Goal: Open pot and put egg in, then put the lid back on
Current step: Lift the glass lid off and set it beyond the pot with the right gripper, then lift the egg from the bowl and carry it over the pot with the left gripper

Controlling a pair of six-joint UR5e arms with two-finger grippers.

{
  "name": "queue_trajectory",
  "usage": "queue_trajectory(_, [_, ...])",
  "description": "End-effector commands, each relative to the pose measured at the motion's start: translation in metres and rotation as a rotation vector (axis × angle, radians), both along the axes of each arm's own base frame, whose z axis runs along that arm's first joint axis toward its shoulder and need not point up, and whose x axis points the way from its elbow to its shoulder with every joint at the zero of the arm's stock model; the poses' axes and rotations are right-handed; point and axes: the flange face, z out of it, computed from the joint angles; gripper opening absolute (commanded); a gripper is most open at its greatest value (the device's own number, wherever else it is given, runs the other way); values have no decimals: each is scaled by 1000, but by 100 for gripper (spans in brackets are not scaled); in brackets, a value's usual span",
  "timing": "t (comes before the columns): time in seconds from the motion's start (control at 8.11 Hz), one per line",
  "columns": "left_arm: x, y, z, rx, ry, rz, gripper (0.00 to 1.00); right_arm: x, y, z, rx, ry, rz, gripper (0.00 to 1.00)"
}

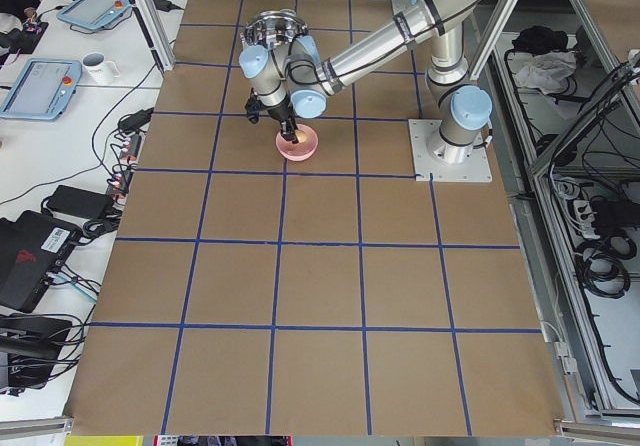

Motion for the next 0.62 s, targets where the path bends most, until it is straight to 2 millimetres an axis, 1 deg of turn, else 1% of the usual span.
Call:
queue_trajectory(0.0, [-38,3,92,-173,19,-39,36,-21,1,-6,10,-10,0,0])
queue_trajectory(0.12, [-67,2,116,-225,6,-49,36,-21,1,-6,8,-9,-2,0])
queue_trajectory(0.37, [-149,-9,168,-376,2,-39,37,-22,2,-7,10,-8,-2,0])
queue_trajectory(0.49, [-184,-19,173,-441,61,20,37,-21,2,-7,9,-10,-2,0])
